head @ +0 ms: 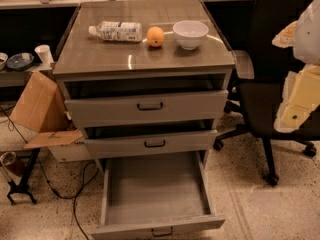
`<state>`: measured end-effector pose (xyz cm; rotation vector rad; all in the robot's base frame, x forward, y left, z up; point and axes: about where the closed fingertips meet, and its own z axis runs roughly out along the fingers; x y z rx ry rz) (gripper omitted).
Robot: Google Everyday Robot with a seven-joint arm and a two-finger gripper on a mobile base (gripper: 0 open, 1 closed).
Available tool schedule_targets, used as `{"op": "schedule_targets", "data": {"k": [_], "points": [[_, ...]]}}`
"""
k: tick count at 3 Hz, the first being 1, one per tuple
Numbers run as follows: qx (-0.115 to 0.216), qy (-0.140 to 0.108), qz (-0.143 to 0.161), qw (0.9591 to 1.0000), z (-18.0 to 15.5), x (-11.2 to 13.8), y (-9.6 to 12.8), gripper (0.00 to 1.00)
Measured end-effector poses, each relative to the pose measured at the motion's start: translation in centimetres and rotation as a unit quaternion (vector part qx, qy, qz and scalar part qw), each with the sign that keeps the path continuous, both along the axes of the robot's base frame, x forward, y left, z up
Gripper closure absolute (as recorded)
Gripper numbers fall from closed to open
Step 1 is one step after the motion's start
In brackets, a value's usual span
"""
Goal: Place blue plastic bottle into bottom drawer
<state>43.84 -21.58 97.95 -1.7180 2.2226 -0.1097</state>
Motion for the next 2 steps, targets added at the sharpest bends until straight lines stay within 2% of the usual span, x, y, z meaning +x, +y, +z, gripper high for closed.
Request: {"op": "schedule_targets", "data": {"k": [2], "points": [[0.013,-0.006,-0.007,0.9999,0.21,0.21,0.00,0.00]]}}
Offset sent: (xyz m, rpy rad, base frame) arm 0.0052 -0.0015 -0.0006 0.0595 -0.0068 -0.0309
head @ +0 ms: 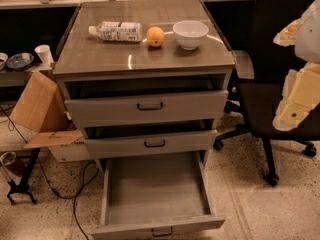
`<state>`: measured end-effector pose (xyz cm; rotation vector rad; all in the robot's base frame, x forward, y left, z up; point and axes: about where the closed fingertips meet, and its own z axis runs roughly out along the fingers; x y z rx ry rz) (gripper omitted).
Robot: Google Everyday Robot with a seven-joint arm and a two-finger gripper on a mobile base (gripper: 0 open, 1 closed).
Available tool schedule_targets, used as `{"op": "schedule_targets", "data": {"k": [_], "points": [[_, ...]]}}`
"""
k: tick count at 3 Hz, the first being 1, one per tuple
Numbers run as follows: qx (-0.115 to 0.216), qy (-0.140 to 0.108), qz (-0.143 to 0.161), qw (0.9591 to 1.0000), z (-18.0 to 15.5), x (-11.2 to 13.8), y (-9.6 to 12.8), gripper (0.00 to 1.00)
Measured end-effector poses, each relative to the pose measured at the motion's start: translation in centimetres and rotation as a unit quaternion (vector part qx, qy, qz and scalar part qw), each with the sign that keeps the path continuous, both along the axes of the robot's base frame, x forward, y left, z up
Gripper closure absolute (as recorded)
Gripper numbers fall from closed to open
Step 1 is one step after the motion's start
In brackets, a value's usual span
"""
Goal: Place blue plastic bottle into bottom drawer
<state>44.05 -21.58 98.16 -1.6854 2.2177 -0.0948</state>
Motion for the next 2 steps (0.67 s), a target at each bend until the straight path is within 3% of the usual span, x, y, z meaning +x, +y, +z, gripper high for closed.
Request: {"op": "schedule_targets", "data": {"k": [1,2], "points": [[0.022,-0.007,-0.010,0.9997,-0.8,3.0,2.0,0.00],[0.065,-0.025,-0.036,0.9969,-1.4,7.9,6.9,0.00]]}}
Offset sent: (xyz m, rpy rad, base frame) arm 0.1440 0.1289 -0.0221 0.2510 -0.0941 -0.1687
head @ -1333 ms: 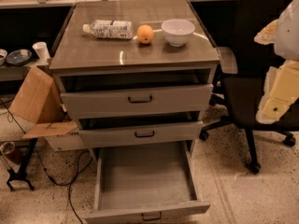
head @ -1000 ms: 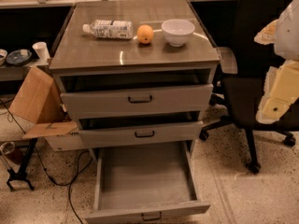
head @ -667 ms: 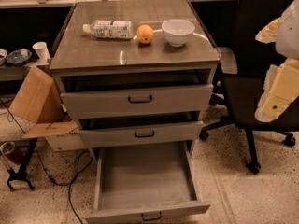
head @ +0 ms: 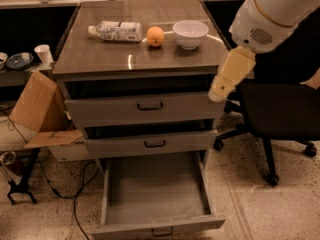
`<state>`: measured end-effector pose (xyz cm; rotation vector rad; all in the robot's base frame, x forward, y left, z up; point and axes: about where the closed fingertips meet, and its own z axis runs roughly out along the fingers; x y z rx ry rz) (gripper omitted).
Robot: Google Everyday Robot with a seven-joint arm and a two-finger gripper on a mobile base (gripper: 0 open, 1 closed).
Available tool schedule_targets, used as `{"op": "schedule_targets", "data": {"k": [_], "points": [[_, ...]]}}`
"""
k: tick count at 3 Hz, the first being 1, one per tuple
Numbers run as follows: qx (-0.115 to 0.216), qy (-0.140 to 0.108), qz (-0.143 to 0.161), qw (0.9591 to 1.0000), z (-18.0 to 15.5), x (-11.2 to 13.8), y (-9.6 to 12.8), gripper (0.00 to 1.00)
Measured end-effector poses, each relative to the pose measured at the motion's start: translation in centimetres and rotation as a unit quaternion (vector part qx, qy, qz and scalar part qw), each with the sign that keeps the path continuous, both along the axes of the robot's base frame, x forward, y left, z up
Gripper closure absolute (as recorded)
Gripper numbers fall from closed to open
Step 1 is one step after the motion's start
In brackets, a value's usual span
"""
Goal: Place blue plastic bottle into bottom drawer
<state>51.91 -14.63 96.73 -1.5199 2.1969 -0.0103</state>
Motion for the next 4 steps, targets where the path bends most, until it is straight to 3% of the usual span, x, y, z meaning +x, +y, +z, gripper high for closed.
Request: {"op": "schedule_targets", "data": {"k": [1,2,3,4], "points": [[0.061,-0.017,-0.038,0.9973,0.0,5.0,4.9,0.00],[0.101,-0.036,-0.082,0.9909,1.5,9.4,8.8,0.00],[0.147,-0.046,-0.141,0.9780,2.0,13.8,11.7,0.00],[0.171,-0.031,-0.181,0.9679,2.0,13.9,12.2,0.00]]}}
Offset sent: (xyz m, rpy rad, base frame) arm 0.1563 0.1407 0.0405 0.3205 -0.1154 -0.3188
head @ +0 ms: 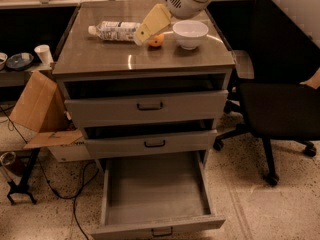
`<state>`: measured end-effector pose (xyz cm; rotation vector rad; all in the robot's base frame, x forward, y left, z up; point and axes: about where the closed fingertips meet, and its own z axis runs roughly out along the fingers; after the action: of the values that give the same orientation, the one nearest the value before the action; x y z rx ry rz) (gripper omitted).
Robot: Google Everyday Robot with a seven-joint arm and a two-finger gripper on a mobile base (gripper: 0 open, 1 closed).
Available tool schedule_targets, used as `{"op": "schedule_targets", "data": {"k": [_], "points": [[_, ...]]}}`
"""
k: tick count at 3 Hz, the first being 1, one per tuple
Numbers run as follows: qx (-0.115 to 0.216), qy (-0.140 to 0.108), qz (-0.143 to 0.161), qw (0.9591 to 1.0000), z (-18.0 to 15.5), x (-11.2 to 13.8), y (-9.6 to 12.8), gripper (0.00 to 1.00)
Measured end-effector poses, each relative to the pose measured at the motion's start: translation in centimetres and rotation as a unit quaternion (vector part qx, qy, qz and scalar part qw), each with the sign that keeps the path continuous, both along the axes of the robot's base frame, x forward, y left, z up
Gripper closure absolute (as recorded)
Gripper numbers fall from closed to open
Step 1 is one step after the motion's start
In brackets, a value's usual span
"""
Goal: Place blue plastic bottle into bottom drawer
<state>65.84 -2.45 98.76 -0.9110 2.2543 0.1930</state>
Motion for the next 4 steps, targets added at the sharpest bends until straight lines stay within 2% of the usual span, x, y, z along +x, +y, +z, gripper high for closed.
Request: {"op": "schedule_targets", "data": {"k": [1,2,3,4], "points": [[0.000,0.000,0.000,1.0000,0.0,0.0,0.0,0.00],[0.022,-0.003,-0.004,0.9997,-0.4,0.4,0.9,0.00],[0.060,-0.020,-0.003,0.9980,-1.3,2.8,4.6,0.00],[0.096,-0.055,-0.013,0.9938,-1.2,6.4,7.9,0.00]]}}
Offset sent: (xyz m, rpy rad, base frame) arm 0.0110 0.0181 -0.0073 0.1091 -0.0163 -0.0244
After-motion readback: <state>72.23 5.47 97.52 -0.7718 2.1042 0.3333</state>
